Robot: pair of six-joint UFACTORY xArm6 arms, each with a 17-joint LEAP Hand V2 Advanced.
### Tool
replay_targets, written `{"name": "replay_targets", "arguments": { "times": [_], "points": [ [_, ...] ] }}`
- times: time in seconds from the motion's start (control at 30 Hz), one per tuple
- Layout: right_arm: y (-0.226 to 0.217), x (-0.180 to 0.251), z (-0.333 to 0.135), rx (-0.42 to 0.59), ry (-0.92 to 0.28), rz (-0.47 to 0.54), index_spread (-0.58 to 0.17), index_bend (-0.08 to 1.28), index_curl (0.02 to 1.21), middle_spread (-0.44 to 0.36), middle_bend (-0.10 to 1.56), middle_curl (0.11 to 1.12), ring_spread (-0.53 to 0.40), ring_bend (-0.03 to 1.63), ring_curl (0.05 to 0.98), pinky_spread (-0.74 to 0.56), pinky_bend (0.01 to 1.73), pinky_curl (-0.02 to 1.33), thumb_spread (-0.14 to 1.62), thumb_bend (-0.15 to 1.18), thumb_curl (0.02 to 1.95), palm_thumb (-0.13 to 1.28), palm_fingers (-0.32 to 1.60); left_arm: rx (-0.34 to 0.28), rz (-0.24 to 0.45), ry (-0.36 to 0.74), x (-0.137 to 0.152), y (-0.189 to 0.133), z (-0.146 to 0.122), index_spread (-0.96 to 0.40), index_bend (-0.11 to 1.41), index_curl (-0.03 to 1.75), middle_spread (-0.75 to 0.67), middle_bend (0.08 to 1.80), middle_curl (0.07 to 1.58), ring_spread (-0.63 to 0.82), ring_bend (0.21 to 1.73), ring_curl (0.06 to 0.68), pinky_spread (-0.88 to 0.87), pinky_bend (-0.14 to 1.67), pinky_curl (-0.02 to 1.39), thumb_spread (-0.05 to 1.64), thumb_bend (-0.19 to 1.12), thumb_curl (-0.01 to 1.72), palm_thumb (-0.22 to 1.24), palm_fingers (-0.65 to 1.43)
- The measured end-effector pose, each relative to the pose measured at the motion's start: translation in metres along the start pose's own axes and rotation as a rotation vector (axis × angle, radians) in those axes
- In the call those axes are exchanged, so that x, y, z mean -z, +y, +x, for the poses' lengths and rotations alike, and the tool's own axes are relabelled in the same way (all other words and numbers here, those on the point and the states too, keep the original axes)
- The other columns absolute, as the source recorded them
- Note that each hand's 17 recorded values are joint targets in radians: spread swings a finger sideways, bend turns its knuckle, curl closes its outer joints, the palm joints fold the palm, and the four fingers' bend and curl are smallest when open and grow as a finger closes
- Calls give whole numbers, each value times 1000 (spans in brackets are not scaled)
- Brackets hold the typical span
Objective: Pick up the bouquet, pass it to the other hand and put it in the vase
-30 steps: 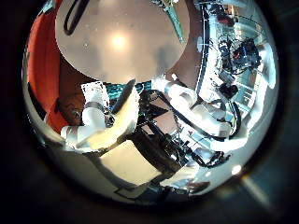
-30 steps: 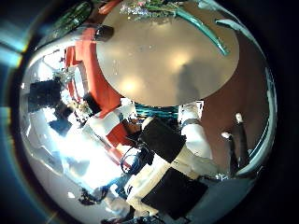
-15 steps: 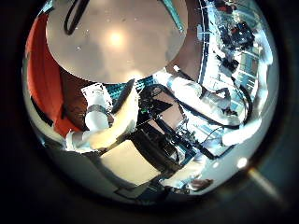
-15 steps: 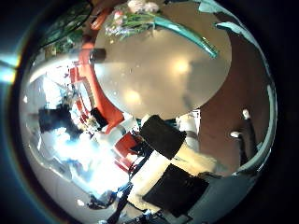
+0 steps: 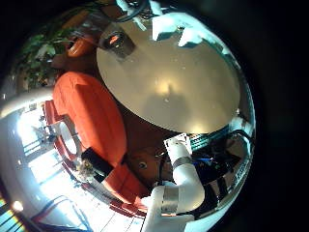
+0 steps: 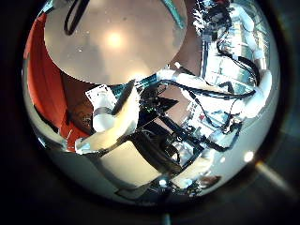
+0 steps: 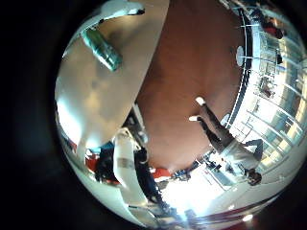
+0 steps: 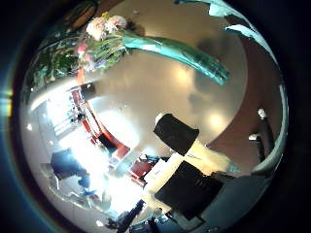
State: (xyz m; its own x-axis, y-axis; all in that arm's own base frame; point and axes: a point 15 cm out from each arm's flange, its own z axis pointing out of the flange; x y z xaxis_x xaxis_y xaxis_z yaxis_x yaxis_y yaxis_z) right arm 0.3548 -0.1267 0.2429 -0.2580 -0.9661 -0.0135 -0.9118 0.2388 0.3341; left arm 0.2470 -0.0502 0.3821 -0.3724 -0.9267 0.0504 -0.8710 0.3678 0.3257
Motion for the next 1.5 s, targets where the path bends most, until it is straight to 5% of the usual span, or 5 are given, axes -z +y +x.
{"name": "replay_targets", "arguments": {
  "times": [0.3,0.83,1.1,1.23,1.5],
  "points": [
    [-20,-55,-6,-10,3,-64,-302,233,418,-146,495,510,-215,868,319,45,618,56,1099,-23,354,449,429,2,-2,-2,0,-1,-1,-93,188,421,180,187,331,329,541,145,364,217,330,1161,-19,315,340,347],
    [-38,-76,-4,-32,15,-70,-311,238,457,-155,505,543,-228,882,344,46,604,36,1095,-18,362,468,473,4,-14,0,-3,-3,-3,-93,188,420,180,187,331,329,541,144,364,213,335,1161,-19,316,340,347],
    [-40,-79,-13,-14,29,-77,-394,259,480,-231,592,599,-291,987,378,-257,830,53,1076,-1,397,603,970,8,-16,0,-3,-4,-4,-93,188,420,175,187,330,329,541,144,365,211,338,1161,-19,316,340,347],
    [-41,-78,-14,-13,38,-75,-446,469,615,-268,721,688,-284,1074,452,-381,1036,162,1054,13,431,728,1293,9,-19,1,-4,-2,-4,-93,188,420,172,187,330,329,541,144,365,211,339,1161,-19,316,339,347],
    [-61,-33,-12,-16,50,121,-432,894,866,-272,1054,875,-264,1277,582,-278,1400,349,977,89,548,1026,1247,9,-17,1,-4,-3,-4,-93,188,420,170,187,330,329,541,143,365,209,340,1161,-19,316,339,347]
  ]
}}
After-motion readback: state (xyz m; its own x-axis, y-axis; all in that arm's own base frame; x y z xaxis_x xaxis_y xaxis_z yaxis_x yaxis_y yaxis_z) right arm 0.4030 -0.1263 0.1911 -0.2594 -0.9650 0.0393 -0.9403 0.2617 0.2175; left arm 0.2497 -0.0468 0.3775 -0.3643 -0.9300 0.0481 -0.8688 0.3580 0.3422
